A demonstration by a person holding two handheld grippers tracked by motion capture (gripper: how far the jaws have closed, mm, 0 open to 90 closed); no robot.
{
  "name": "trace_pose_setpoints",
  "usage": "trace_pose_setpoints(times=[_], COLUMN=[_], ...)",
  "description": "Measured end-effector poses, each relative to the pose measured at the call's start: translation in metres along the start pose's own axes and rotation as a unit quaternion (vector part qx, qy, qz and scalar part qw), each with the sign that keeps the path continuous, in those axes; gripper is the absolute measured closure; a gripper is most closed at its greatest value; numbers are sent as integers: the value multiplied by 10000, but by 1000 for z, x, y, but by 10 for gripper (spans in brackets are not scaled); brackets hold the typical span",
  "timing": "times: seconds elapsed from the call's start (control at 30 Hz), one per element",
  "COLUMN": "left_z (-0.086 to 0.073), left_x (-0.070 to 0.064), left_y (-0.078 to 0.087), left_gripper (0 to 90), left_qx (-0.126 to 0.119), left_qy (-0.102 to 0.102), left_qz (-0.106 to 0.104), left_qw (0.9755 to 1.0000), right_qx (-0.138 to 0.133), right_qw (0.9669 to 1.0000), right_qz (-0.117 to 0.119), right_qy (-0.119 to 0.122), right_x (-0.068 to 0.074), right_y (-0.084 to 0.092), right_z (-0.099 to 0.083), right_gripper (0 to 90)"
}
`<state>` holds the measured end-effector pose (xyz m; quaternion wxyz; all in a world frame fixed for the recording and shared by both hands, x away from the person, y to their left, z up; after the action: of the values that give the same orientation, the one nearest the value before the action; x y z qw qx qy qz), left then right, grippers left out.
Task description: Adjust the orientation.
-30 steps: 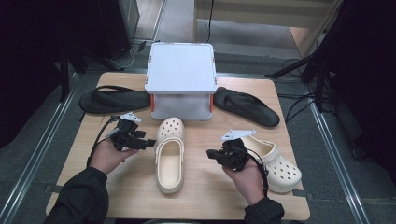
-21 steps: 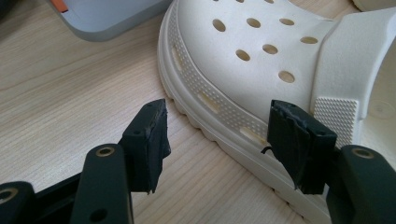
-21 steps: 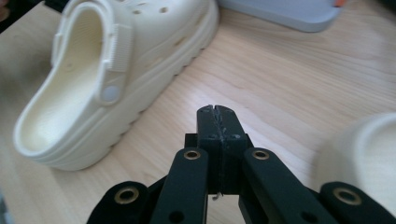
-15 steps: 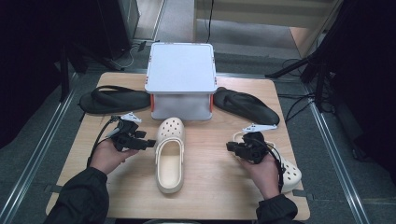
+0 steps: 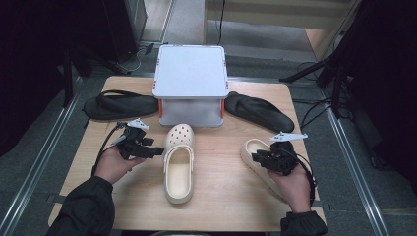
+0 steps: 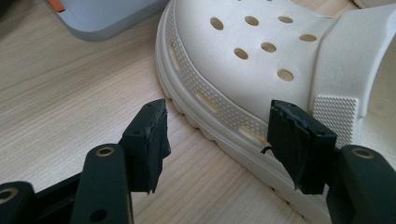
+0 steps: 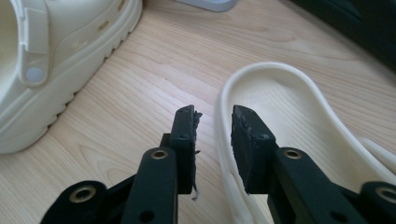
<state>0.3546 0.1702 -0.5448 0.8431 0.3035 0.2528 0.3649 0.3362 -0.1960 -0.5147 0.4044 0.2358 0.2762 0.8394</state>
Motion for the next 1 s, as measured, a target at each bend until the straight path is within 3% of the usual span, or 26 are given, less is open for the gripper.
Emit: trace_pose_setpoints(times=[0.1,0.2,0.23,0.47,0.63,0.73,1.0], left_z=[0,-1,-1,-1,-1,-2,-2], left_x=[0,0,-1,-1,-1,0,0], left_y=[0,-2,-2,-3,-4,-4,-3], left_gripper=[388,388,388,388,388,388,388], left_qx=[4,41,42,62,54,56,54], left_qy=[-4,-26,-32,-28,-21,-15,-15], left_qz=[11,0,-1,1,7,16,8], left_qw=[10000,10000,10000,10000,10000,10000,10000], right_qx=[-140,-132,-110,-157,4,67,532], right_qw=[9997,9997,9995,9985,9970,9969,9961], right_qz=[-15,-57,-199,-424,-686,-677,-669], right_qy=[-217,-210,-217,-323,-363,-402,-194], right_x=[-11,-18,-29,-56,-77,-82,-80], right_y=[17,23,29,40,43,42,25], right_z=[1,3,3,5,4,2,-8], right_gripper=[719,715,705,678,658,649,639])
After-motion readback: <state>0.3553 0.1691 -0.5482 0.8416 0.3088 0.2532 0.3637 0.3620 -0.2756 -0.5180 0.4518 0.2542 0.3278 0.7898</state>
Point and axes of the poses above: each handheld gripper's, and its own axes: y roughly backward along the jaws, z roughly out of its top, x roughly to its left, the point moved 8 cm from there along -y, roughly forward along the jaws, and after that the axes turned 6 degrees about -x, right-handed, at the moved point
